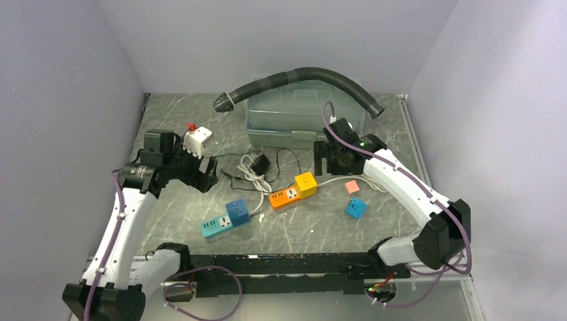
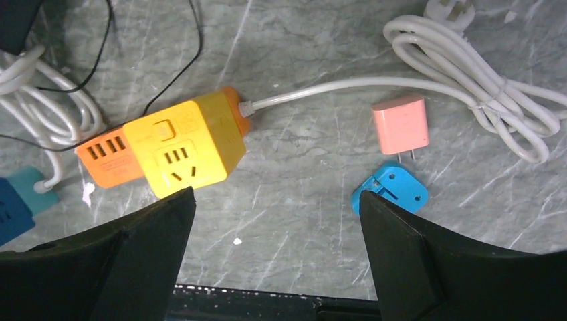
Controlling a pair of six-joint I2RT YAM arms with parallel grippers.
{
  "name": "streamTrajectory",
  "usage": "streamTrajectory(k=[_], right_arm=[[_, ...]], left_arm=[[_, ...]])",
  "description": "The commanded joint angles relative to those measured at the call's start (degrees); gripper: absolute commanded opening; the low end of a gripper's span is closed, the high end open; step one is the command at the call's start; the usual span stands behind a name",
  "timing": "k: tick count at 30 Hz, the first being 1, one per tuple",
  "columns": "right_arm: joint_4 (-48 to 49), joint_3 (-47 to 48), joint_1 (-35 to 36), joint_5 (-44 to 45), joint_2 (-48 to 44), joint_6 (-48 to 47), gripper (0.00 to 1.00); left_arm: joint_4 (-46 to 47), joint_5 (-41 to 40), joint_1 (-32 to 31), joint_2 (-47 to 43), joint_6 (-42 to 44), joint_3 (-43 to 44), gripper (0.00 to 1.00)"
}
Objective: Insert the plug
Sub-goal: Pick up the plug from the center of the board.
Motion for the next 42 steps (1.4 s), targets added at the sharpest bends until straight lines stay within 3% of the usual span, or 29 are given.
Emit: streamTrajectory(k=[1, 5, 8, 16, 21, 28, 42], right_arm=[[2.1, -4.7, -1.6, 3.8, -2.8, 3.3, 0.94], [6.5, -12.6, -8.0, 0.1, -4.6, 5.2, 0.78], [8.8, -15.7, -11.4, -0.9, -3.5, 6.4, 0.77], [12.7, -15.9, -14.7, 0.4, 3.1, 6.3, 0.81], [15.1, -15.0, -17.4, 1.6, 7.6, 5.0, 0.92], [18.5, -14.2, -19.3, 0.1, 12.4, 3.7, 0.91], [23.0, -19.7, -19.4, -2.8, 12.6, 2.5, 0.65]], left_arm=[[-0.8, 1.7, 0.3, 1.6, 3.2, -0.8, 0.99], [-0.4, 3.4, 0.3, 2.0, 2.8, -0.3, 0.99], [-0.9, 3.9, 0.3, 2.6, 2.6, 0.9, 0.99], [-1.8, 3.2, 0.3, 1.1, 3.1, 2.0, 0.99], [-2.3, 3.6, 0.3, 1.4, 2.6, 3.9, 0.99], [-3.3, 3.3, 0.3, 1.3, 2.9, 5.4, 0.99], [-3.8, 2.9, 0.3, 1.3, 3.5, 7.3, 0.99]])
